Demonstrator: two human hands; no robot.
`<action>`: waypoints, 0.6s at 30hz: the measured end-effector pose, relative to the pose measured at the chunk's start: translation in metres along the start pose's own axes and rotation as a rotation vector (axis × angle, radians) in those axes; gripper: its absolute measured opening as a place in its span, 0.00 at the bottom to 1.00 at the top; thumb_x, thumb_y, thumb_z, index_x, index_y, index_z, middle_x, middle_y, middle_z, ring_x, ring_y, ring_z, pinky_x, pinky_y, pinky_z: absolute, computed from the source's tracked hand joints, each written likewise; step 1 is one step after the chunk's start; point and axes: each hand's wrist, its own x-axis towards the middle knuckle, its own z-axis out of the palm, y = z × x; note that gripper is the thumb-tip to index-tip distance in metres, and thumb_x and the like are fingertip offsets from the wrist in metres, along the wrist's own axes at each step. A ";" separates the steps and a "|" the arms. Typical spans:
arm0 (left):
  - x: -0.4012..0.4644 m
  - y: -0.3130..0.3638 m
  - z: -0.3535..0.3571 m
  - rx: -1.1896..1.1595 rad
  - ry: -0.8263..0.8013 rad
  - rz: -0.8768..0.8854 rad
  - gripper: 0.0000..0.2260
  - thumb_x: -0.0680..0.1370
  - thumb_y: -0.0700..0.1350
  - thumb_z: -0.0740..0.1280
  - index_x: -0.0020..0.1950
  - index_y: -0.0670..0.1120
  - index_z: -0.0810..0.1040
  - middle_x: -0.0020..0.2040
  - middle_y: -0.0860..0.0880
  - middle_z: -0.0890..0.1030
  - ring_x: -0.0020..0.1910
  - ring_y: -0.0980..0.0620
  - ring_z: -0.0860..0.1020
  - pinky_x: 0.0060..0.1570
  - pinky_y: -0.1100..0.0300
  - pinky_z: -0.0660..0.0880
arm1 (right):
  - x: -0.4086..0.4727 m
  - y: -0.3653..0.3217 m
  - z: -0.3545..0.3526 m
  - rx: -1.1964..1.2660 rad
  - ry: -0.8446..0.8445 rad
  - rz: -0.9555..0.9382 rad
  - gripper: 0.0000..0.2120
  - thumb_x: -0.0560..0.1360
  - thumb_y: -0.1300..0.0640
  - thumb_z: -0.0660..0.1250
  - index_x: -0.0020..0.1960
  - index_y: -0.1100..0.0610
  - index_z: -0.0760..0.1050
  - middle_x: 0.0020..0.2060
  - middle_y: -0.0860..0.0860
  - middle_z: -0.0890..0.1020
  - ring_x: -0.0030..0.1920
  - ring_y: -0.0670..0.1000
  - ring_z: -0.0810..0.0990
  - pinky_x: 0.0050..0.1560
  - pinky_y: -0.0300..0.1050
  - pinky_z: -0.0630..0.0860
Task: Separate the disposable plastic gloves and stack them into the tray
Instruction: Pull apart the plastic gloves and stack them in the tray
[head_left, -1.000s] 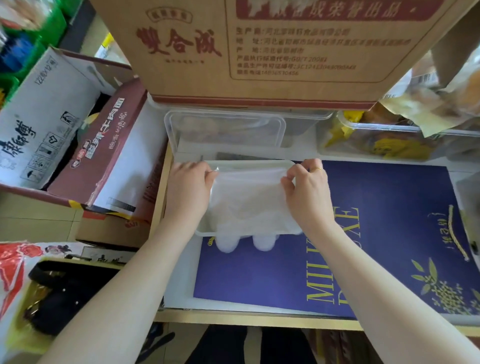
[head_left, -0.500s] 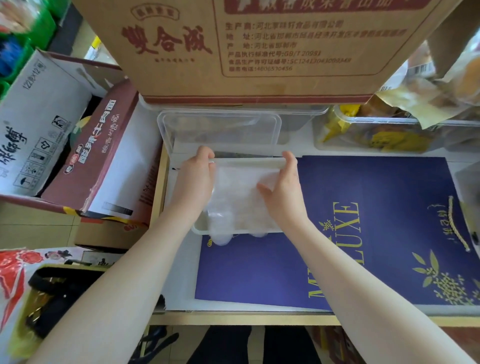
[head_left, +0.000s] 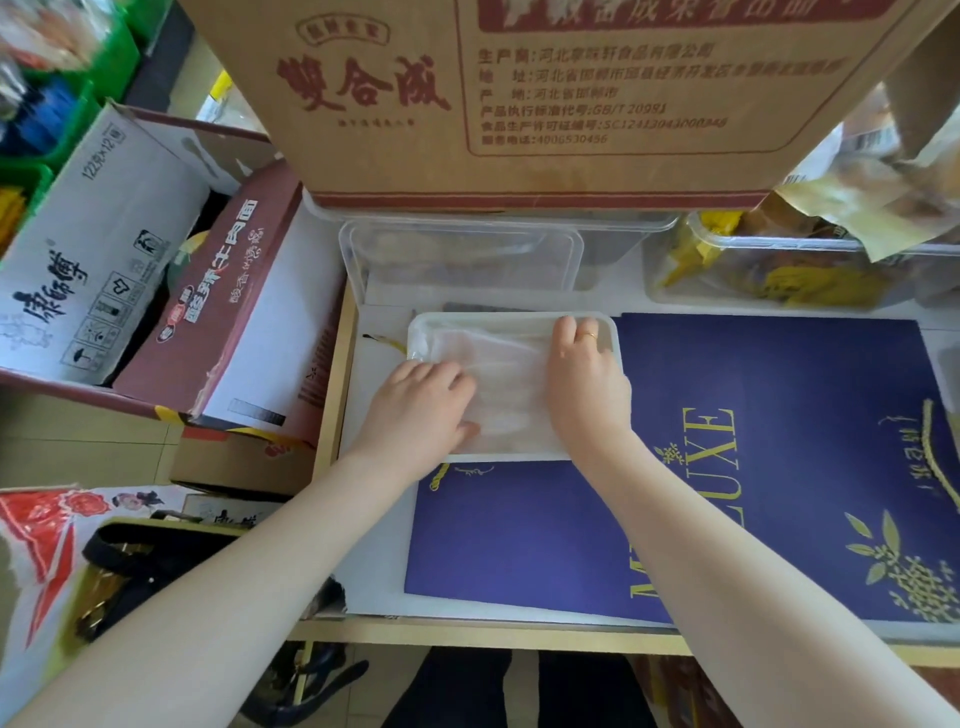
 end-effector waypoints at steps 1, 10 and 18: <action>0.003 0.001 -0.001 0.012 -0.009 -0.001 0.20 0.53 0.53 0.81 0.37 0.45 0.80 0.34 0.49 0.78 0.32 0.47 0.78 0.39 0.61 0.74 | -0.001 0.001 -0.001 -0.092 0.082 -0.072 0.13 0.67 0.70 0.59 0.51 0.62 0.70 0.46 0.57 0.77 0.40 0.58 0.77 0.33 0.46 0.67; 0.017 0.005 0.002 0.029 -0.055 -0.043 0.21 0.52 0.42 0.81 0.43 0.42 0.81 0.35 0.46 0.76 0.31 0.46 0.77 0.21 0.60 0.70 | -0.020 0.050 -0.011 -0.199 -0.272 -0.599 0.04 0.74 0.61 0.67 0.49 0.56 0.75 0.48 0.52 0.76 0.43 0.54 0.76 0.34 0.42 0.63; 0.007 0.005 -0.006 -0.038 0.099 -0.074 0.19 0.71 0.58 0.61 0.34 0.45 0.82 0.43 0.47 0.81 0.51 0.45 0.71 0.48 0.52 0.61 | -0.018 0.025 -0.013 -0.263 -0.353 -0.487 0.22 0.81 0.51 0.45 0.60 0.58 0.74 0.54 0.53 0.75 0.52 0.55 0.75 0.47 0.43 0.62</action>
